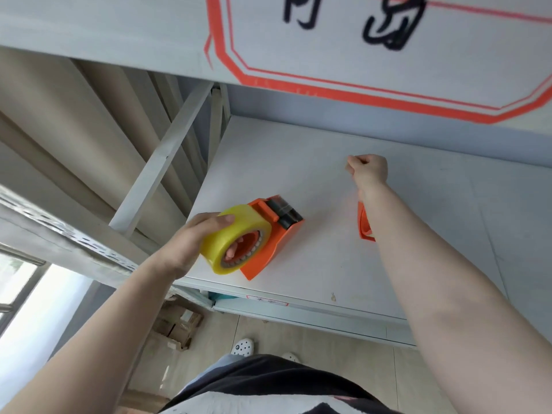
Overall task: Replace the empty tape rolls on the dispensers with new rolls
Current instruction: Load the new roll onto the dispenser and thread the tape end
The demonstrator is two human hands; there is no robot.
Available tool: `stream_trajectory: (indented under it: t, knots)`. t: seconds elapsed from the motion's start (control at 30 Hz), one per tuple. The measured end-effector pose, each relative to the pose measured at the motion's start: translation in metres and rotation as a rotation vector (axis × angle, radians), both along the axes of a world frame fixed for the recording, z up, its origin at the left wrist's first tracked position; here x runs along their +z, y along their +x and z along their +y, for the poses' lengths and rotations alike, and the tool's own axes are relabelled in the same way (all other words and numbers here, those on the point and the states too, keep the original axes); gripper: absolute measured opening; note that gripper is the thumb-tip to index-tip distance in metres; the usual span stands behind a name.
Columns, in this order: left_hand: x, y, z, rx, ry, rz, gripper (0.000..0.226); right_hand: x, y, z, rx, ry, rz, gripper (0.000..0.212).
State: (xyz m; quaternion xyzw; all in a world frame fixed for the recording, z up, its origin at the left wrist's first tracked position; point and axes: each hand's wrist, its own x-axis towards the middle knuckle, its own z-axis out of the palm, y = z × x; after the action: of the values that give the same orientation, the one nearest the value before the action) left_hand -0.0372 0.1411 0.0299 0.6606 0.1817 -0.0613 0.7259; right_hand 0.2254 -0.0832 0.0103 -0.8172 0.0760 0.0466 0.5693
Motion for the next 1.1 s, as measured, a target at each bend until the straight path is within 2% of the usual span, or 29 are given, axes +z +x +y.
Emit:
stream_trajectory:
  t: [0.03,0.13,0.2,0.3,0.43,0.53,0.63,0.77,0.93,1.03,1.1]
  knots:
    - [0.001,-0.004,0.003,0.011,-0.013,-0.012,0.071,0.002,0.005,-0.005,-0.015,-0.002,0.001,0.033]
    - [0.005,-0.015,0.010,0.041,-0.136,-0.035,0.060,0.007,0.016,-0.013,-0.045,-0.007,-0.002,0.030]
    - [0.008,-0.019,0.015,0.067,-0.241,-0.052,0.061,0.006,0.020,-0.011,-0.038,-0.006,0.003,0.028]
    - [0.015,-0.018,0.019,0.123,-0.336,-0.129,0.033,-0.004,0.016,-0.004,-0.020,-0.024,0.043,0.031]
    - [0.026,-0.008,0.020,0.179,-0.362,-0.230,0.049,-0.029,-0.008,0.002,0.000,-0.128,0.191,0.034]
    - [0.034,0.006,0.017,0.196,-0.368,-0.289,0.042,-0.046,-0.039,0.012,0.089,-0.180,0.211,0.024]
    - [0.043,0.022,0.011,0.240,-0.375,-0.313,0.037,-0.058,-0.067,0.022,0.132,-0.150,0.228,0.031]
    - [0.053,0.041,-0.004,0.281,-0.330,-0.325,0.034,-0.054,-0.093,0.034,0.067,0.083,0.345,0.012]
    - [0.062,0.064,-0.021,0.331,-0.282,-0.248,0.047,-0.045,-0.125,0.054,0.095,0.300,0.536,0.029]
    - [0.063,0.076,-0.034,0.351,-0.262,-0.216,0.033,-0.036,-0.146,0.061,0.122,0.576,0.691,0.026]
    - [0.060,0.082,-0.041,0.359,-0.232,-0.194,0.048,-0.027,-0.156,0.063,0.086,0.771,0.775,0.022]
